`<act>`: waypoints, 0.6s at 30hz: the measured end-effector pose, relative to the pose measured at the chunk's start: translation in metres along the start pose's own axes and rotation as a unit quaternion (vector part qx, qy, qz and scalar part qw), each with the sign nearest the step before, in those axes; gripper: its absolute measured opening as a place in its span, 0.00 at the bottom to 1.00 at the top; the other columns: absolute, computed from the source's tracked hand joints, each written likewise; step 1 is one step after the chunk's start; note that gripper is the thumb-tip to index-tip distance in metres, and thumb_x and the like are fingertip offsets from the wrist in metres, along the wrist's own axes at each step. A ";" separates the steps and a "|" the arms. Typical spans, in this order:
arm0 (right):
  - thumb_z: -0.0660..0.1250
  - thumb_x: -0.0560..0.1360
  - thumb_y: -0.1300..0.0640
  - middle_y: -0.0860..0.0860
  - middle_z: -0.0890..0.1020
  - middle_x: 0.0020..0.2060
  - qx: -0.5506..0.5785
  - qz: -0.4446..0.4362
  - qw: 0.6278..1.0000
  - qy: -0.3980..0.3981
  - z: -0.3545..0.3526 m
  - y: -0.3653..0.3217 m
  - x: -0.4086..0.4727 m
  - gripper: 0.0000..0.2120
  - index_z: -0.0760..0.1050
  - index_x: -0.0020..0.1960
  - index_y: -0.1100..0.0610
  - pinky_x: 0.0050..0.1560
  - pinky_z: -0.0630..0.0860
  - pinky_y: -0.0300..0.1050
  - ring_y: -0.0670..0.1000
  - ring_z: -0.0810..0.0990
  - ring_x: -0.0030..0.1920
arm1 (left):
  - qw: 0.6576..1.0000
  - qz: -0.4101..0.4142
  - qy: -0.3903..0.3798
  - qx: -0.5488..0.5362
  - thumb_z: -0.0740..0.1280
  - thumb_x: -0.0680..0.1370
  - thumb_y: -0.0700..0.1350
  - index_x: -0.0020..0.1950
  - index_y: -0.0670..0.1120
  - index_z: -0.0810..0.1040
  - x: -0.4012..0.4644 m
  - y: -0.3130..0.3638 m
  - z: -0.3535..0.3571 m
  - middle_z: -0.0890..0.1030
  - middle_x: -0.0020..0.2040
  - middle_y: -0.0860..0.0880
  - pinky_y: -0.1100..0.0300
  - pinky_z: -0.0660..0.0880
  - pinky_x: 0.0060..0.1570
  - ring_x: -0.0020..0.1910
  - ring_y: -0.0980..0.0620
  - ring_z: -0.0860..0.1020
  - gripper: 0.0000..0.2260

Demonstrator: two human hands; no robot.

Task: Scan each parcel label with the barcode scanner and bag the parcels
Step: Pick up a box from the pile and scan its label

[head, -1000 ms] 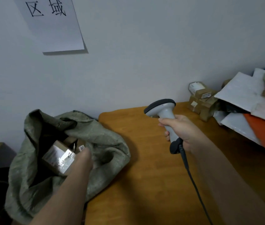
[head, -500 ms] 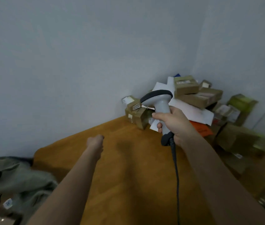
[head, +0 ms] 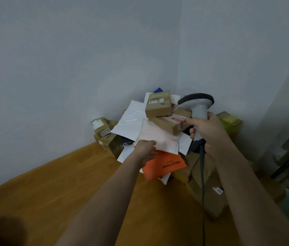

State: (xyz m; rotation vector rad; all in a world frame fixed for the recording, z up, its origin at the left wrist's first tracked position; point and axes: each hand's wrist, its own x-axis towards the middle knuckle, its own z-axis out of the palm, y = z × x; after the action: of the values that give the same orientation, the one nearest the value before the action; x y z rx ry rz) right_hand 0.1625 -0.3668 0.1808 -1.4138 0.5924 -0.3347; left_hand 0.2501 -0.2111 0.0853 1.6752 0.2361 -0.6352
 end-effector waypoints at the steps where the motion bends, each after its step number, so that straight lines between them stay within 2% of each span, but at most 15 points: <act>1: 0.68 0.76 0.65 0.56 0.75 0.31 0.000 0.005 1.000 0.003 -0.003 0.002 0.006 0.06 0.72 0.47 0.58 0.31 0.72 0.46 0.50 0.72 0.28 | 0.999 -0.018 -0.009 -0.033 0.63 0.81 0.44 0.64 0.39 0.69 0.005 0.006 0.010 0.75 0.57 0.40 0.51 0.78 0.47 0.51 0.41 0.78 0.14; 3: 0.68 0.76 0.65 0.55 0.74 0.30 0.014 0.015 1.000 0.002 -0.010 0.008 0.017 0.06 0.72 0.47 0.58 0.31 0.71 0.47 0.50 0.71 0.28 | 0.994 -0.039 -0.004 -0.100 0.64 0.81 0.45 0.70 0.39 0.66 0.018 0.020 0.027 0.74 0.60 0.39 0.52 0.79 0.45 0.53 0.40 0.78 0.20; 5: 0.67 0.76 0.66 0.54 0.73 0.30 0.043 0.027 0.999 -0.009 -0.018 0.014 0.032 0.07 0.71 0.47 0.58 0.30 0.69 0.45 0.49 0.70 0.27 | 0.989 -0.017 0.078 -0.127 0.66 0.79 0.48 0.73 0.40 0.63 0.041 0.037 0.040 0.72 0.60 0.40 0.52 0.79 0.50 0.56 0.40 0.78 0.26; 7: 0.68 0.76 0.66 0.54 0.73 0.30 0.047 0.036 0.998 -0.013 -0.023 0.019 0.045 0.07 0.71 0.48 0.58 0.29 0.69 0.45 0.49 0.70 0.27 | 0.976 -0.007 0.180 -0.125 0.68 0.76 0.56 0.74 0.41 0.58 0.065 0.057 0.039 0.71 0.65 0.42 0.47 0.76 0.57 0.61 0.40 0.75 0.34; 9: 0.68 0.76 0.66 0.54 0.73 0.30 0.047 0.035 0.998 -0.020 -0.024 0.021 0.056 0.07 0.72 0.48 0.57 0.30 0.70 0.45 0.49 0.70 0.27 | 0.965 -0.026 0.216 -0.148 0.68 0.73 0.62 0.76 0.43 0.55 0.087 0.072 0.032 0.68 0.70 0.41 0.44 0.72 0.62 0.64 0.39 0.72 0.41; 11: 0.68 0.76 0.66 0.53 0.74 0.30 0.037 0.023 0.999 -0.028 -0.023 0.022 0.066 0.07 0.72 0.48 0.57 0.31 0.70 0.45 0.49 0.71 0.27 | 0.964 -0.038 0.196 -0.177 0.67 0.74 0.64 0.76 0.43 0.57 0.102 0.080 0.023 0.69 0.70 0.43 0.48 0.73 0.62 0.63 0.41 0.72 0.40; 14: 0.68 0.75 0.66 0.54 0.75 0.29 0.020 0.015 0.999 -0.042 -0.019 0.021 0.084 0.07 0.73 0.50 0.58 0.32 0.71 0.46 0.49 0.71 0.28 | 0.976 -0.036 0.146 -0.158 0.68 0.75 0.62 0.74 0.45 0.63 0.125 0.085 0.017 0.71 0.67 0.44 0.51 0.75 0.59 0.57 0.44 0.72 0.35; 18: 0.69 0.75 0.65 0.52 0.77 0.29 0.024 0.010 0.998 -0.063 -0.015 0.029 0.105 0.08 0.74 0.53 0.59 0.32 0.72 0.45 0.48 0.73 0.28 | 0.978 -0.041 0.065 -0.196 0.73 0.73 0.55 0.68 0.45 0.69 0.151 0.087 0.022 0.77 0.57 0.44 0.55 0.79 0.44 0.51 0.46 0.77 0.29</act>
State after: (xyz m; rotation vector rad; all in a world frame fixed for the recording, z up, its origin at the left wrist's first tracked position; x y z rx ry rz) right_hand 0.2352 -0.4332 0.1318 -1.3716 0.4926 -0.2397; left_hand 0.4118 -0.2797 0.0774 1.3304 0.4947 -0.5024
